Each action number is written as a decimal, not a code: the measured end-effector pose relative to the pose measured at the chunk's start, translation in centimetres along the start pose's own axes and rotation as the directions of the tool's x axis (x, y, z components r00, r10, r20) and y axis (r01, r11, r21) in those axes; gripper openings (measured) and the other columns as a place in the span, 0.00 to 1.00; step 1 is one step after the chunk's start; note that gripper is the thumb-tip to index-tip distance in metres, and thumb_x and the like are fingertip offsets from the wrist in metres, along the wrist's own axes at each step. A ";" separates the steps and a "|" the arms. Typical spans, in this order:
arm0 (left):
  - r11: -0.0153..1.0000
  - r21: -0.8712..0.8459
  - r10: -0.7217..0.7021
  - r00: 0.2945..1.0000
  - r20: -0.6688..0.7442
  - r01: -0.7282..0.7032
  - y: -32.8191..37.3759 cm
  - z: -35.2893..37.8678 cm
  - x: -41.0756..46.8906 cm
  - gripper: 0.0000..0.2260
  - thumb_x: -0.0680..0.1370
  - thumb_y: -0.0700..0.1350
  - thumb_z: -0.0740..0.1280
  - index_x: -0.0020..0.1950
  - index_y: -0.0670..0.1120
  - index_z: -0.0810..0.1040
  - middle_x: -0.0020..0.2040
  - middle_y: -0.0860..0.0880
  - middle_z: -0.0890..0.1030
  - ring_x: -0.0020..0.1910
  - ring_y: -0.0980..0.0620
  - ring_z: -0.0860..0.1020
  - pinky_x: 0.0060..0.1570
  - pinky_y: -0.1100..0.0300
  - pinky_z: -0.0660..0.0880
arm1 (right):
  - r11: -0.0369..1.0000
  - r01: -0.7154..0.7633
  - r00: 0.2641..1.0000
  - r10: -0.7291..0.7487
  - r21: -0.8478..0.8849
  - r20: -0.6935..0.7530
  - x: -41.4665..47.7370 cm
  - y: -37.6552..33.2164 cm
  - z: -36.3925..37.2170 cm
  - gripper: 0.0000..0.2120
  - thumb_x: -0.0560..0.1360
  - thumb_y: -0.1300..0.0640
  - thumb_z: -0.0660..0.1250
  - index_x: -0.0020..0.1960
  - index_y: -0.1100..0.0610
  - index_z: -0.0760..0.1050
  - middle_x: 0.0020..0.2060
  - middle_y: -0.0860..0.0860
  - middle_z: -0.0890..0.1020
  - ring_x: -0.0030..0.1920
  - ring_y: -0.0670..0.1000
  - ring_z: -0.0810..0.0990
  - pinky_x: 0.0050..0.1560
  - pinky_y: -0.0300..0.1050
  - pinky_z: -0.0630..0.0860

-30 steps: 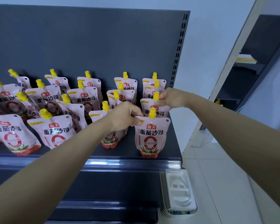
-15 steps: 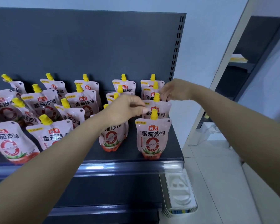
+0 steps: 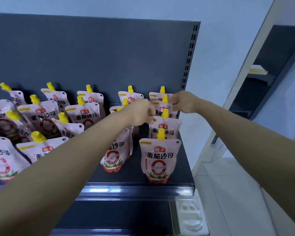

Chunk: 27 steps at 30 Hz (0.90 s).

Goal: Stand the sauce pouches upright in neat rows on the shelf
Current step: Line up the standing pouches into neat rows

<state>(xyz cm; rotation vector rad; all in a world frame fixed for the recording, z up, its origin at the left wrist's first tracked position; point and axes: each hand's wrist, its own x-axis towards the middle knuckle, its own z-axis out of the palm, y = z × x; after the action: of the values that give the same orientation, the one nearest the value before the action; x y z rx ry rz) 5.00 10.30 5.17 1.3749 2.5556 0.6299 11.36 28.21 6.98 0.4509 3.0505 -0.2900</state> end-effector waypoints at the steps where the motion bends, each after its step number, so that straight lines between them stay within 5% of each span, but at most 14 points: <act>1: 1.000 0.009 0.000 1.000 0.003 0.000 -0.1 0.1 0.2 0.04 0.72 0.41 0.71 0.45 0.42 0.81 0.39 0.51 0.79 0.44 0.49 0.78 0.39 0.62 0.72 | 0.999 0.021 1.000 -0.020 -0.031 0.022 0.5 0.0 0.1 0.16 0.76 0.62 0.64 0.31 0.59 0.63 0.33 0.55 0.68 0.41 0.54 0.68 0.35 0.44 0.61; 5: 0.999 0.001 -0.042 0.999 -0.014 0.042 -0.2 0.6 0.8 0.05 0.73 0.40 0.70 0.45 0.38 0.82 0.41 0.44 0.82 0.43 0.47 0.79 0.41 0.60 0.72 | 0.991 0.079 0.994 -0.071 -0.104 0.079 1.9 0.4 0.7 0.21 0.78 0.58 0.64 0.28 0.56 0.60 0.29 0.50 0.63 0.34 0.52 0.65 0.31 0.41 0.58; 11: 0.995 -0.028 -0.098 0.995 -0.022 0.097 -0.3 0.1 0.6 0.03 0.72 0.39 0.71 0.43 0.40 0.82 0.33 0.55 0.76 0.33 0.59 0.73 0.30 0.75 0.68 | 0.985 0.145 0.982 -0.132 -0.090 0.137 3.5 0.7 0.3 0.22 0.78 0.58 0.64 0.27 0.58 0.61 0.28 0.51 0.62 0.33 0.51 0.63 0.31 0.42 0.59; 17: 0.998 -0.031 -0.062 0.998 -0.017 0.061 0.0 -0.3 -0.1 0.03 0.72 0.39 0.71 0.43 0.41 0.83 0.36 0.50 0.79 0.37 0.54 0.75 0.35 0.70 0.69 | 0.991 0.106 0.983 -0.116 0.077 0.144 2.8 1.0 -0.2 0.23 0.75 0.60 0.68 0.26 0.57 0.60 0.26 0.50 0.61 0.28 0.50 0.61 0.31 0.42 0.60; 20: 0.997 -0.031 -0.066 0.998 -0.014 0.065 0.0 -0.4 -0.2 0.03 0.72 0.39 0.71 0.44 0.41 0.83 0.35 0.52 0.78 0.36 0.55 0.75 0.35 0.69 0.70 | 0.991 0.089 0.981 -0.104 0.096 0.162 3.0 0.9 0.0 0.22 0.75 0.59 0.68 0.26 0.57 0.62 0.27 0.51 0.62 0.32 0.52 0.64 0.39 0.43 0.66; 27: 0.997 -0.029 -0.075 0.997 -0.006 0.075 -0.7 0.1 -0.2 0.02 0.72 0.39 0.71 0.43 0.41 0.82 0.34 0.54 0.77 0.33 0.60 0.73 0.33 0.69 0.68 | 0.986 0.097 0.981 -0.118 0.139 0.152 3.1 0.3 0.9 0.23 0.75 0.61 0.67 0.26 0.57 0.61 0.27 0.51 0.60 0.29 0.50 0.61 0.36 0.42 0.62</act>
<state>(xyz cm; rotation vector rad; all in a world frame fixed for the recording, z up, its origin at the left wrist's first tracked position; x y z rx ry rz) 4.59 9.79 4.79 1.2636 2.5797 0.6573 8.49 29.16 5.82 0.2546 2.9144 -0.5078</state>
